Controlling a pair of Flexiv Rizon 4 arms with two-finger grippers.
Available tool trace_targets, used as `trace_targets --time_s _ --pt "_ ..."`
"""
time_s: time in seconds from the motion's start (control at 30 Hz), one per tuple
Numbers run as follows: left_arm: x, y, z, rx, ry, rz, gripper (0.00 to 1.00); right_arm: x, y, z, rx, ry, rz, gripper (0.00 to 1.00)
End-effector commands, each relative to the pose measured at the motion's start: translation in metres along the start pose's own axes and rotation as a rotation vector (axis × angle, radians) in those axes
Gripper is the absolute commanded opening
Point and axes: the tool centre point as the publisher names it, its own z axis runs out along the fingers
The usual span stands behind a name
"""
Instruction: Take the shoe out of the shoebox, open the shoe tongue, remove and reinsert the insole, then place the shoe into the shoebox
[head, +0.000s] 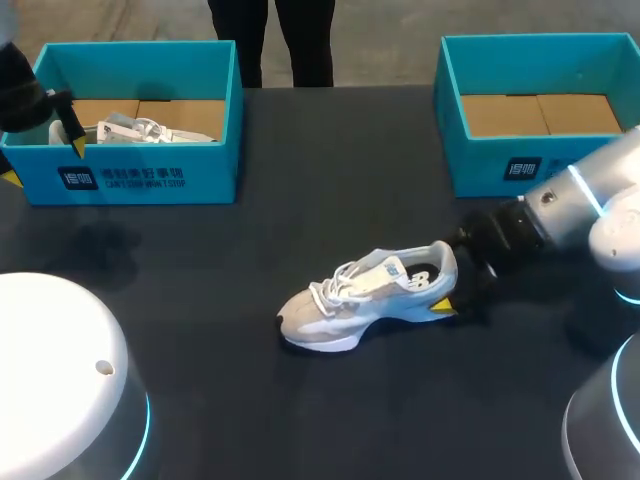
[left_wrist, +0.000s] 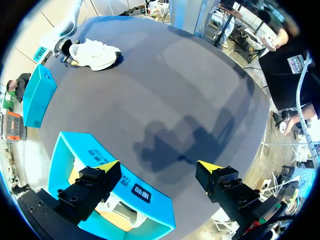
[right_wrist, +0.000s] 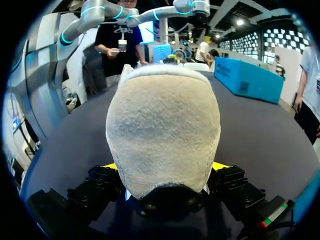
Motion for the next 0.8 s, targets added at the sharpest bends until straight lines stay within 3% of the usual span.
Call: trace_targets --time_s 0.03,0.2,0.8 --pt "0.001 -0.001 0.000 -0.002 -0.001 0.001 1.00 0.012 0.006 -0.004 0.011 -0.114 0.018 0.00" --pt "0.001 -0.001 0.000 -0.002 -0.001 0.001 1.00 0.014 0.008 -0.003 0.010 -0.160 0.037 0.00" --pt "0.001 -0.001 0.000 -0.002 -0.001 0.001 1.00 0.014 0.015 0.014 -0.003 -0.171 0.055 0.00"
